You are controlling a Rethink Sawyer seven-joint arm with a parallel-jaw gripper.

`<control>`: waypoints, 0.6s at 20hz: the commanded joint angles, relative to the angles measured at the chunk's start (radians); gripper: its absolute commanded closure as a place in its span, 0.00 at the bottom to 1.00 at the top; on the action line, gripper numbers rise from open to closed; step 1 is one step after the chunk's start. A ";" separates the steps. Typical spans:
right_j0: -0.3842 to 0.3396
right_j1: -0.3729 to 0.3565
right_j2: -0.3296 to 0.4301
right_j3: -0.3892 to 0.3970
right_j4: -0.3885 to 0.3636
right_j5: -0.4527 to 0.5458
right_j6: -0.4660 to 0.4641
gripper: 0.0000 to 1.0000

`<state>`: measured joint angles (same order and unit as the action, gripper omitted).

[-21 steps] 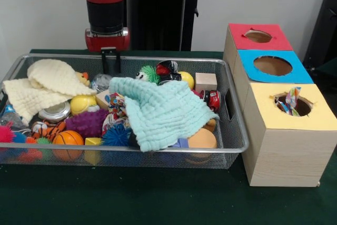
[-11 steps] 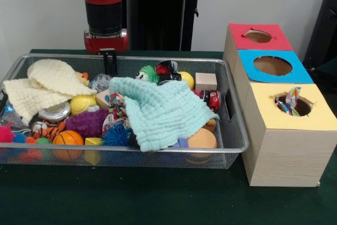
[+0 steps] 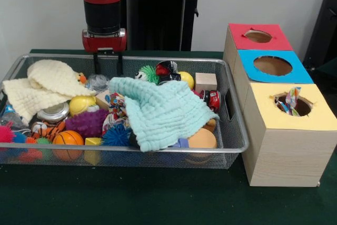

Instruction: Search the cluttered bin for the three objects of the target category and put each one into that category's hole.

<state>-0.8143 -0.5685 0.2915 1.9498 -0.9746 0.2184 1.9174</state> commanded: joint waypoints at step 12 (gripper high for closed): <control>-0.120 -0.116 0.167 -0.035 0.097 0.152 -0.164 0.00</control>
<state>-0.8880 -0.6223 0.3265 1.9504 -0.9346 0.2281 1.9174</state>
